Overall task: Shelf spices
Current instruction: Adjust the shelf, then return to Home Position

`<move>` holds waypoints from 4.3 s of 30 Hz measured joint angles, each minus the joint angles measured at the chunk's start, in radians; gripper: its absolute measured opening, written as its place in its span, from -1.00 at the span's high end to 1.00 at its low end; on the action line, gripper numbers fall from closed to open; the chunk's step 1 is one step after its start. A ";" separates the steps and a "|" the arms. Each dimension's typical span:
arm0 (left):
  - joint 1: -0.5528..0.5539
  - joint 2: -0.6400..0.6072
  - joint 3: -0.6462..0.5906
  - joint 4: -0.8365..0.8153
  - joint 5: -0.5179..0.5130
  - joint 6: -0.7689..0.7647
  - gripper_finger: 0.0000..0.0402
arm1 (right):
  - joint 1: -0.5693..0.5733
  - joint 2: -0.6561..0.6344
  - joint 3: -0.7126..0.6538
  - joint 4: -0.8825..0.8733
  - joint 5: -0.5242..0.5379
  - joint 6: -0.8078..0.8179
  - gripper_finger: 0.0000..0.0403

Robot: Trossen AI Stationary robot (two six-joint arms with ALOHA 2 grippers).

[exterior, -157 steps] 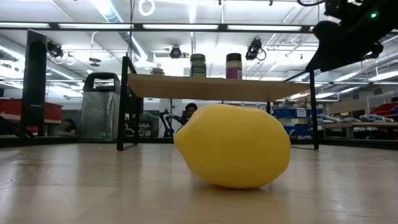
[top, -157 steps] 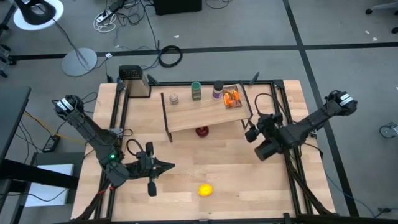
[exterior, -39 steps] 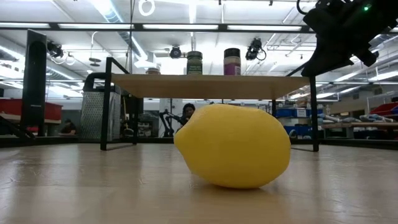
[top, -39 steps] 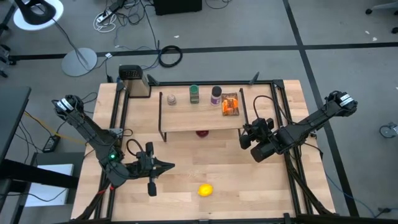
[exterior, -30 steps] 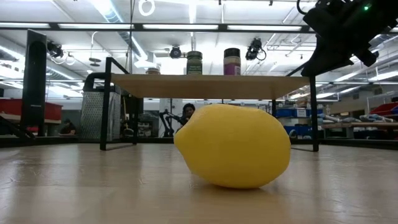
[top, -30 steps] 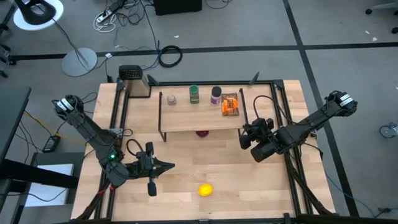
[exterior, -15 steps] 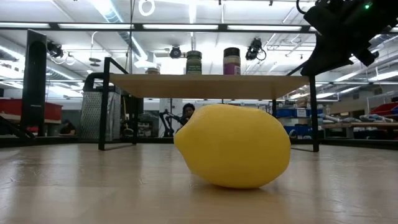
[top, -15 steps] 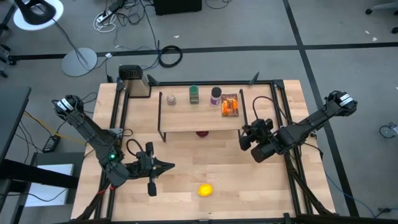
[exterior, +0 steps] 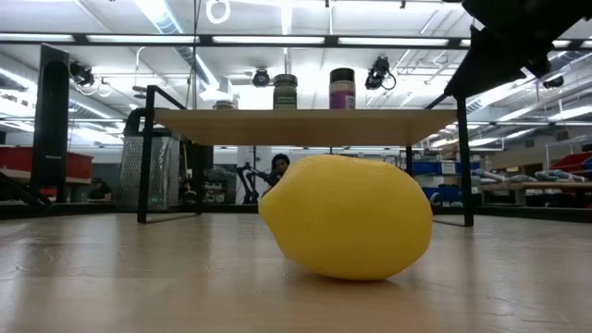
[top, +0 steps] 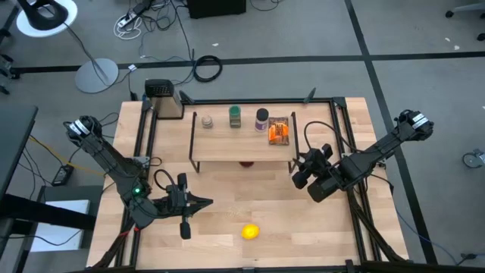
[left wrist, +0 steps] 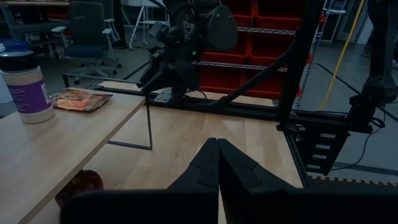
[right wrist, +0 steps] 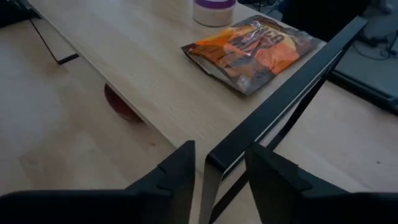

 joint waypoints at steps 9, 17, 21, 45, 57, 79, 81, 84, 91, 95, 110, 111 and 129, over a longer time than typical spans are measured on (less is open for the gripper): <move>0.000 0.000 0.000 -0.001 0.000 0.000 0.98 | -0.003 -0.002 0.003 -0.025 0.024 -0.014 0.06; 0.000 0.000 0.000 -0.003 0.000 0.000 0.98 | 0.008 -0.033 0.035 -0.032 0.093 -0.053 -0.03; 0.000 0.000 0.000 -0.003 0.000 0.000 0.98 | 0.029 -0.039 0.092 -0.031 0.149 -0.127 -0.02; -0.140 -0.142 0.410 -0.142 -0.195 0.502 0.98 | 0.273 -0.041 0.749 0.014 0.239 -1.016 0.89; -0.466 -0.161 0.691 -0.522 -0.612 0.584 0.98 | 0.657 -0.063 0.869 0.003 0.590 -1.359 0.99; -0.225 -0.168 0.436 -0.430 0.003 0.404 1.00 | 0.598 0.045 0.869 -0.083 0.210 -1.164 1.00; -0.145 -0.160 0.423 -0.408 0.120 0.406 1.00 | 0.540 0.074 0.869 0.021 0.118 -1.271 1.00; -0.050 -0.150 0.409 -0.392 0.206 0.404 1.00 | 0.461 0.119 0.869 0.179 -0.004 -1.427 1.00; 0.144 -0.109 0.354 -0.310 0.354 0.402 1.00 | 0.233 0.196 0.868 0.381 -0.313 -1.592 1.00; 0.225 -0.110 0.331 -0.255 0.372 0.409 1.00 | 0.080 0.244 0.868 0.450 -0.528 -1.587 1.00; 0.466 -0.128 0.274 -0.217 0.528 0.372 1.00 | -0.330 0.431 0.868 0.727 -0.893 -1.549 1.00; 0.475 -0.134 0.274 -0.216 0.528 0.373 1.00 | -0.348 0.437 0.867 0.734 -0.904 -1.538 1.00; 0.344 -0.499 0.275 -0.499 0.373 0.351 1.00 | -0.364 -0.048 0.400 0.904 -0.814 -1.523 1.00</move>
